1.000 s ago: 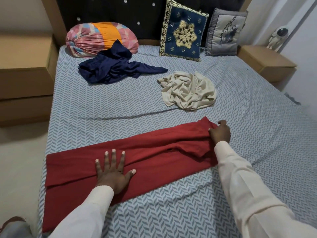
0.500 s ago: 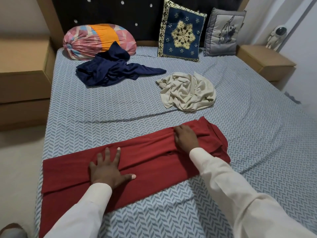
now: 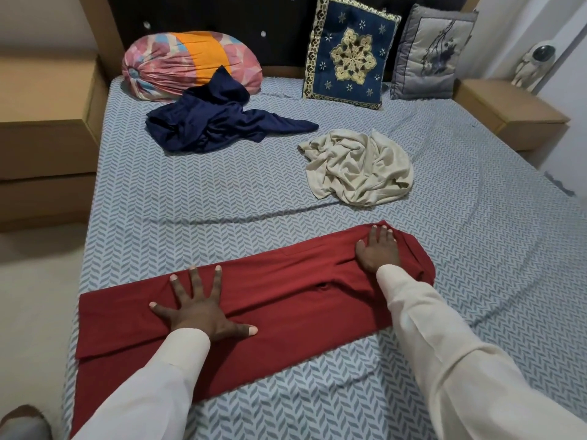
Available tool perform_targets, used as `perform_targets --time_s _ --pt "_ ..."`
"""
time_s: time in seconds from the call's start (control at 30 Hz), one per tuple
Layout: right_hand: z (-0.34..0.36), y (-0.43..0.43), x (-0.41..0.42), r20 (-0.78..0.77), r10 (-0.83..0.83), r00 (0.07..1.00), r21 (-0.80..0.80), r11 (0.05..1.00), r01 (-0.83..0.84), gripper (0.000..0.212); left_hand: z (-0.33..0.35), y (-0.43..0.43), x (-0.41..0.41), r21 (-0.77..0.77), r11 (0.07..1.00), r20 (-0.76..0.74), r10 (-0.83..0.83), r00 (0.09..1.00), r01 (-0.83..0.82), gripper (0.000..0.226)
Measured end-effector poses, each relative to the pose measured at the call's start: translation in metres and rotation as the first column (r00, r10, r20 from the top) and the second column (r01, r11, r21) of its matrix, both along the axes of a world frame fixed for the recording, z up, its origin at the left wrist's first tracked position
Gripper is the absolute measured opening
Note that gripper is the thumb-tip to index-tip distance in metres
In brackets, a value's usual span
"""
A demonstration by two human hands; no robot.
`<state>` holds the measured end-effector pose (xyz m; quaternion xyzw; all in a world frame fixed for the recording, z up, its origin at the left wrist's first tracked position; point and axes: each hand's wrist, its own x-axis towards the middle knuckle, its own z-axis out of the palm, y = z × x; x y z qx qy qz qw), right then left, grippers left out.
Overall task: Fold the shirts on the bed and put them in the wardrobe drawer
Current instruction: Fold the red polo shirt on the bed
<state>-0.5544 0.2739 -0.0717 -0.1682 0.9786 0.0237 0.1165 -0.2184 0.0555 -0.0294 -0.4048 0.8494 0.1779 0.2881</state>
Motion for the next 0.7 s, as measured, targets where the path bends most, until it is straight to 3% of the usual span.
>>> perform_targets --time_s 0.1,0.17,0.2,0.27,0.37,0.47,0.57,0.63,0.7 --pt "0.018 0.000 -0.016 0.172 0.009 0.985 0.016 1.000 -0.012 0.073 -0.002 -0.002 0.002 0.018 1.000 -0.022 -0.002 1.000 0.002 0.153" --pt "0.036 0.004 -0.019 0.251 0.021 0.968 -0.055 0.998 -0.007 0.075 -0.002 -0.004 0.005 0.030 1.000 -0.053 -0.004 0.999 0.006 0.153" --pt "0.041 0.009 -0.011 0.207 0.055 0.977 -0.117 0.993 -0.031 0.073 -0.002 -0.004 0.008 0.025 1.000 -0.074 -0.015 0.997 0.017 0.151" --pt "0.046 0.017 0.024 -0.030 0.111 0.993 -0.247 0.962 -0.115 0.069 -0.007 -0.005 0.017 -0.010 0.999 -0.126 -0.050 0.991 0.049 0.145" --pt "0.025 0.045 0.096 -0.263 0.033 0.964 -0.280 0.954 -0.109 0.069 -0.020 -0.010 0.043 -0.151 0.981 -0.260 -0.156 0.953 0.119 0.124" --pt "0.006 0.071 0.120 -0.085 -0.119 0.989 -0.167 0.980 0.104 0.074 -0.029 -0.011 0.077 -0.327 0.935 -0.366 -0.257 0.894 0.135 0.100" --pt "0.013 0.069 0.111 0.065 -0.128 0.990 -0.084 0.987 0.134 0.078 -0.035 -0.003 0.105 -0.370 0.929 -0.421 -0.191 0.887 0.024 0.087" --pt "0.024 0.064 0.111 0.068 -0.124 0.990 -0.108 0.986 0.131 0.079 -0.037 0.003 0.123 -0.390 0.916 -0.452 -0.102 0.886 -0.094 0.087" --pt "0.032 0.065 0.117 -0.025 -0.192 0.981 -0.229 0.956 0.182 0.076 -0.041 0.006 0.139 -0.398 0.900 -0.479 -0.037 0.877 -0.179 0.087"
